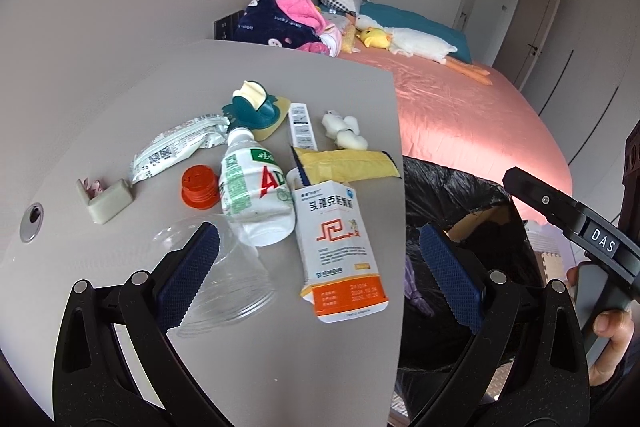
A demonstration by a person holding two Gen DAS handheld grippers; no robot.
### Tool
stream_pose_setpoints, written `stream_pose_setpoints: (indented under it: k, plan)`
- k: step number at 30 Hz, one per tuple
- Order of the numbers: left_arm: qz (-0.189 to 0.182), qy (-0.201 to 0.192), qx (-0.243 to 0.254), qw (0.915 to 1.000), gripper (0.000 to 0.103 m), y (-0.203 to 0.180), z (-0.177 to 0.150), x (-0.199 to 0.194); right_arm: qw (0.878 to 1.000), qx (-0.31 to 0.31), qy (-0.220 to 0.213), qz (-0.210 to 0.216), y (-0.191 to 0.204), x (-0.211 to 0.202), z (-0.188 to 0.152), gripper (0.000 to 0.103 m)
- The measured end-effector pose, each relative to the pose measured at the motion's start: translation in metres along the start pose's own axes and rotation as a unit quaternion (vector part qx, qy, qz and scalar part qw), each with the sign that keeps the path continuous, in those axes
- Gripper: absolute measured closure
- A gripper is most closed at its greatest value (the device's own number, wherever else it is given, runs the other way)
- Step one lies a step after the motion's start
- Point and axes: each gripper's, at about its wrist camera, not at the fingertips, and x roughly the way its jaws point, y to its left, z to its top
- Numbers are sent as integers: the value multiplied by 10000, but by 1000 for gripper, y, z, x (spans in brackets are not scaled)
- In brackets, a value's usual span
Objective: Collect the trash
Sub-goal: 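Move both tools back toward the desk items, then grasp the clear plastic jar with the left gripper while the right gripper grasps the white medicine box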
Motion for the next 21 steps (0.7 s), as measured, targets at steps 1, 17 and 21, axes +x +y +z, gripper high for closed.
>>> stream_pose_setpoints:
  k: [1, 17, 21]
  plan:
    - [26, 4, 9, 10000, 6, 4, -2, -1, 10000, -23, 29, 19, 4, 3, -1, 15]
    - [250, 232, 169, 9993, 6, 52, -19, -5, 9961, -301, 754, 351, 51, 58, -30, 15]
    - [262, 304, 259, 9989, 6, 60, -21, 1, 9943, -320, 913, 454, 59, 70, -36, 15]
